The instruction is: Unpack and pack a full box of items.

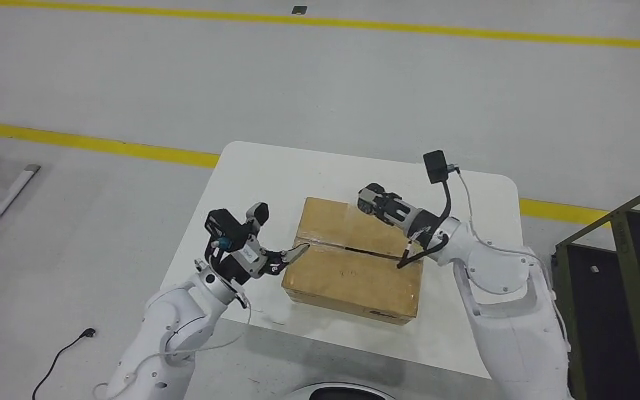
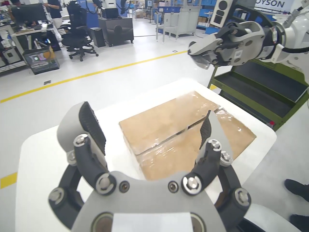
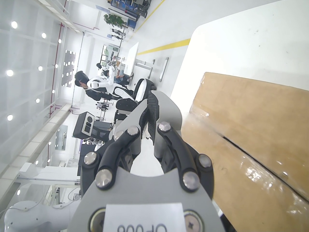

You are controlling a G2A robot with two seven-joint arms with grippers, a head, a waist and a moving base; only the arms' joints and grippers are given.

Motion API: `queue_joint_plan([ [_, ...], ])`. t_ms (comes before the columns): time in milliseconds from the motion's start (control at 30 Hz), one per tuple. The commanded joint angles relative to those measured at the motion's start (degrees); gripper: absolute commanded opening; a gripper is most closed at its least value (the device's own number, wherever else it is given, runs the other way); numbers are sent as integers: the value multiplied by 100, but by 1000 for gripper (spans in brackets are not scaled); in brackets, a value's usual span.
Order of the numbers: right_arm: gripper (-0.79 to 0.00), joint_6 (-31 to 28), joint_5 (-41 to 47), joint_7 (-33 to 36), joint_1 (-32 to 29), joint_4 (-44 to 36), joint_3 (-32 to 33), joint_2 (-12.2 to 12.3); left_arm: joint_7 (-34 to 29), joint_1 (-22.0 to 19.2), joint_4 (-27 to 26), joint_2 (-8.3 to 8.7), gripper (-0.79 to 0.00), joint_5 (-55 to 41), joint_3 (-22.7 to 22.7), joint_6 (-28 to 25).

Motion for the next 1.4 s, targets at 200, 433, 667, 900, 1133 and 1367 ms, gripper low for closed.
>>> queue_joint_plan([
  [200,-785,1,54,-374,353,107,-308,-21,-248,-218,373,-30,0,-408,413,-119],
  [433,-785,-73,208,-533,566,181,-460,-30,-620,-305,559,-44,0,-820,625,-89],
  [667,-785,-110,303,-634,713,312,-664,-40,-748,-459,738,-44,0,-933,852,-400],
  [900,-785,-127,400,-761,881,451,-895,-64,-937,-616,727,-52,0,-931,1100,-515],
  [1133,-785,-86,352,-762,989,465,-1089,-69,-1186,-831,668,-69,0,-926,1295,-375],
  [1367,-785,22,233,-786,1004,468,-1145,-54,-1482,-975,651,-86,-40,-999,1391,21],
])
